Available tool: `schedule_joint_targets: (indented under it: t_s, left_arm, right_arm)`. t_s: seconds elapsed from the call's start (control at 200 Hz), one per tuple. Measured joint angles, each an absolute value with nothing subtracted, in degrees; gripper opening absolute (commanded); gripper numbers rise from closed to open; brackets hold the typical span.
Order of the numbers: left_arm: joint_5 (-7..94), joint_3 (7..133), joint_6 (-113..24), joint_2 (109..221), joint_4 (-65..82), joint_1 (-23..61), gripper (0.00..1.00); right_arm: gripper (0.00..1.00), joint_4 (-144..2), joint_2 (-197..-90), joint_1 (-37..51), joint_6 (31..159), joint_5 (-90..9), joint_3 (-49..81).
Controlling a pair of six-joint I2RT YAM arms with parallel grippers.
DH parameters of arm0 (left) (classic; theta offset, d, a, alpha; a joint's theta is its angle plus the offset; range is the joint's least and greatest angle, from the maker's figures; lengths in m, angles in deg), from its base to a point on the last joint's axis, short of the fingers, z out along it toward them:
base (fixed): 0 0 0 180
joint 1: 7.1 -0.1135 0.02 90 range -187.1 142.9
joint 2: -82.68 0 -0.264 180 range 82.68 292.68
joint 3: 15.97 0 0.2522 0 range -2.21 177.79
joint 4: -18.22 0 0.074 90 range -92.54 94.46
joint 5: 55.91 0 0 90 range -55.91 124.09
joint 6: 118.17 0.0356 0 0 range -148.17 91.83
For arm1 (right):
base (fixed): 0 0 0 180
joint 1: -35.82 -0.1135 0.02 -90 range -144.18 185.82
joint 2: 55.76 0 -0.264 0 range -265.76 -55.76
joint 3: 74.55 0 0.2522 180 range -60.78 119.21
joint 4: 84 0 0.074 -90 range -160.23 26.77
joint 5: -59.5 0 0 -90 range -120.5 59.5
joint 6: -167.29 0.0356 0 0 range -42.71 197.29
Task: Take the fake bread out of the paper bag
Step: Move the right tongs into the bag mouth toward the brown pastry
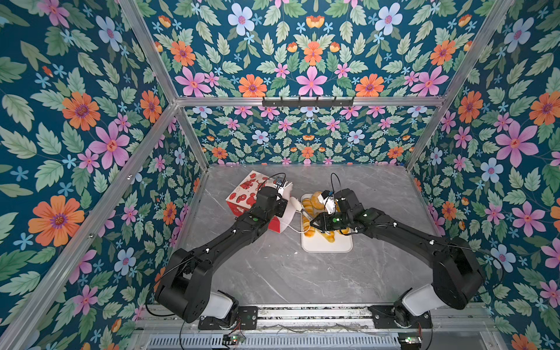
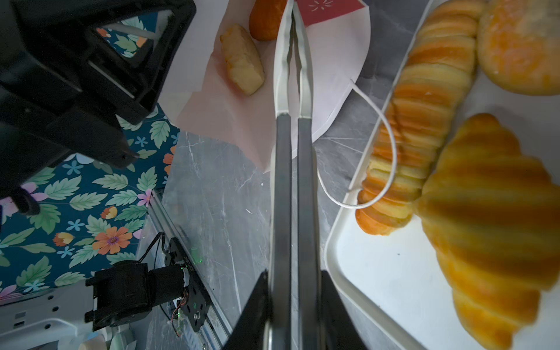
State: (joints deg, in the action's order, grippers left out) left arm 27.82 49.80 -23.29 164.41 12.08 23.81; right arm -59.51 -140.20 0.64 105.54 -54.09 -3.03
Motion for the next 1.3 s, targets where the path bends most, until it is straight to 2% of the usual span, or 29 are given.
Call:
schedule_joint_targets:
  t_s: [0.23,0.405,0.655,0.89,1.075,1.3]
  left_arm:
    - [28.55,49.8,-22.0,163.97,11.73,23.9,0.0]
    - [29.57,49.56,-21.12,163.43,11.49,23.86,0.0]
    - [29.84,49.58,-20.56,163.45,11.53,23.88,0.0]
    - [30.93,48.66,-20.34,162.29,11.55,23.92,0.0]
    - [32.35,47.24,-19.83,160.52,11.71,23.92,0.0]
    - [33.24,46.39,-19.22,159.69,11.82,23.92,0.0]
  right_arm:
    - [0.26,-58.51,-130.15,0.64,105.52,-44.26,-7.57]
    - [0.26,-59.01,-129.67,0.51,105.8,-47.14,-8.47]
    - [0.26,-60.69,-135.44,-3.36,107.05,-53.13,-6.42]
    - [0.26,-64.06,-145.69,-3.73,108.58,-56.1,-1.61]
    - [0.32,-66.66,-153.23,-3.75,110.15,-58.38,2.81]
    - [0.33,-67.75,-158.56,-3.51,113.32,-58.75,6.04]
